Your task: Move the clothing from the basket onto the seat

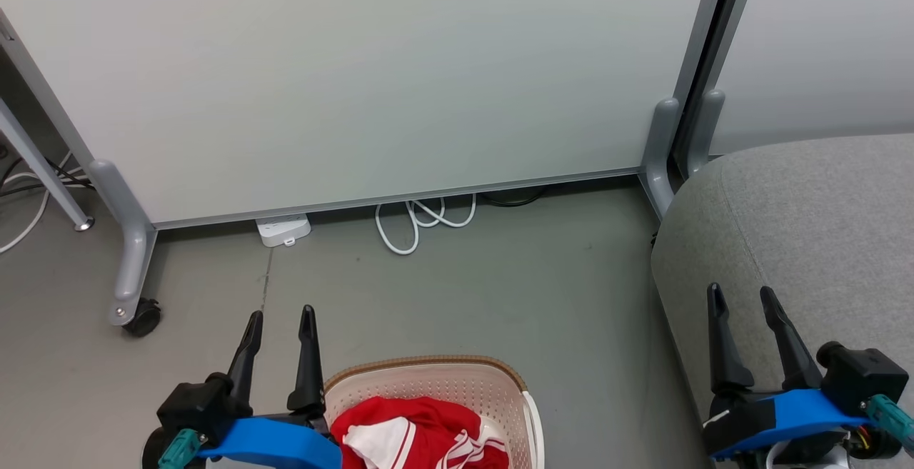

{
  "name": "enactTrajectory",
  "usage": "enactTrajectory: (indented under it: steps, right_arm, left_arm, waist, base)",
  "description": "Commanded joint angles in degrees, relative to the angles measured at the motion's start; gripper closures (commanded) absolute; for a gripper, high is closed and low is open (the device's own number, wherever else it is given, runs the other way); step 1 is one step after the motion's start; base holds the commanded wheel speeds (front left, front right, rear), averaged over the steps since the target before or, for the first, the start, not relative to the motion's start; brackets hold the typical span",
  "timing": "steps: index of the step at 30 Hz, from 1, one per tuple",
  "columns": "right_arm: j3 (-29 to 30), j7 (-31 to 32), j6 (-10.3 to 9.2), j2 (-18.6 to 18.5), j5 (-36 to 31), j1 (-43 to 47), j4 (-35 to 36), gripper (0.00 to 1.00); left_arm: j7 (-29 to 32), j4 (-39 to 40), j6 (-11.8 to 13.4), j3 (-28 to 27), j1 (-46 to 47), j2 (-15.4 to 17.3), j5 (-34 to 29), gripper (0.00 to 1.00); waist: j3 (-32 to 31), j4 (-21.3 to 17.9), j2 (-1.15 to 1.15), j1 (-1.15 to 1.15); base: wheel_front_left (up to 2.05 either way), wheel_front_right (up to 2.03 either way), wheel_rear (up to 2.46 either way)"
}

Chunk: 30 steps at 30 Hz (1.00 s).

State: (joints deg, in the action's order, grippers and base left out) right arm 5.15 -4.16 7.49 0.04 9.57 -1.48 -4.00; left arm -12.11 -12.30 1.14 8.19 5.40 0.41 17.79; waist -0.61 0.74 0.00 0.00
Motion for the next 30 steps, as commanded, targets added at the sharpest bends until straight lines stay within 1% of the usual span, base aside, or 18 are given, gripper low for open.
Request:
enactTrajectory:
  steps: [1,23,30]
  right_arm:
    - [0.02,-0.44,0.00,-0.07,-1.03,0.45,0.55,0.00]
    - [0.11,-2.86,-0.01,-0.07,-9.46,1.04,1.48,0.00]
    - [0.21,-3.09,-0.01,-0.07,-9.18,0.98,0.95,0.00]
  left_arm:
    - [-0.40,0.06,0.34,0.44,0.41,0.37,-1.03,0.00]
    - [-3.31,0.17,1.82,1.88,0.58,0.59,-9.02,0.00]
    - [-3.17,0.16,1.61,1.73,0.47,0.58,-8.56,0.00]
  waist:
    - [-0.06,-0.01,0.00,0.00]
    - [0.14,0.08,0.00,0.00]
    - [0.09,0.25,0.00,0.00]
  base:
    - [0.00,0.00,0.00]
    - [0.00,0.00,0.00]
    - [0.00,0.00,0.00]
